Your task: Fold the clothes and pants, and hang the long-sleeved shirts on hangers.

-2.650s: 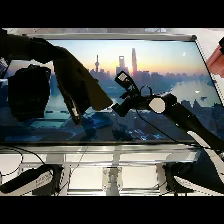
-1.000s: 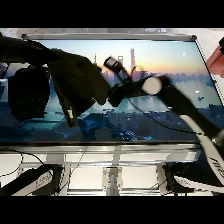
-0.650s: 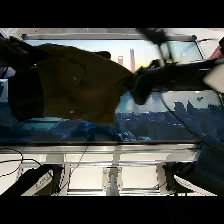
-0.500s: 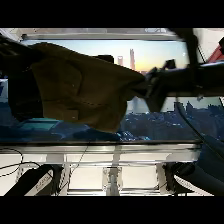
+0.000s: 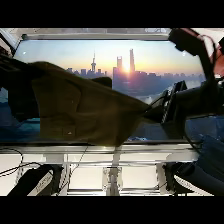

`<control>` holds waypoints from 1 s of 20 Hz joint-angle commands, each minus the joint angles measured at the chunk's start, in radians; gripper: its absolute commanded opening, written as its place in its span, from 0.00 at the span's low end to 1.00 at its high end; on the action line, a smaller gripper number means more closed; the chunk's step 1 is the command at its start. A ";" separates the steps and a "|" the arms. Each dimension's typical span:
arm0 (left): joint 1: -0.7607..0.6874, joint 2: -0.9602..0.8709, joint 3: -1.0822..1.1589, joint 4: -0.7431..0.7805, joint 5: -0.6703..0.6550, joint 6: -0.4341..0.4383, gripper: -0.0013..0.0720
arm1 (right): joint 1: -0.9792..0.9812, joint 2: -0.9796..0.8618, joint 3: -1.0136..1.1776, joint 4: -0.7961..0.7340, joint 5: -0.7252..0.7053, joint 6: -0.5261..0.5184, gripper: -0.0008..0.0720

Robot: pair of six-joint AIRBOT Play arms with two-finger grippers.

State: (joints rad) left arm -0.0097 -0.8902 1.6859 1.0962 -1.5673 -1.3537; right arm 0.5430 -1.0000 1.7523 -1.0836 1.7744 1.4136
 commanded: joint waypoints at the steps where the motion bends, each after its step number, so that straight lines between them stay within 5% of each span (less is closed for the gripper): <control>1: 0.001 -0.017 -0.107 0.051 -0.007 -0.007 0.05 | 0.000 -0.048 0.002 -0.021 0.062 0.006 0.02; 8: 0.002 -0.108 -0.132 0.064 0.185 0.010 0.05 | -0.001 -0.240 0.002 -0.311 -0.038 -0.024 0.02; 15: 0.001 -0.328 -0.145 0.064 0.426 0.167 0.05 | -0.001 -0.399 0.002 -0.576 -0.353 -0.035 0.02; 20: 0.001 -0.470 -0.151 0.071 0.588 0.266 0.05 | -0.001 -0.522 0.002 -0.618 -0.555 0.001 0.02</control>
State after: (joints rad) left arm -0.0090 -1.2881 1.5375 1.1690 -1.0920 -1.1564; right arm 0.5426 -1.4540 1.7538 -1.6436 1.3617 1.3933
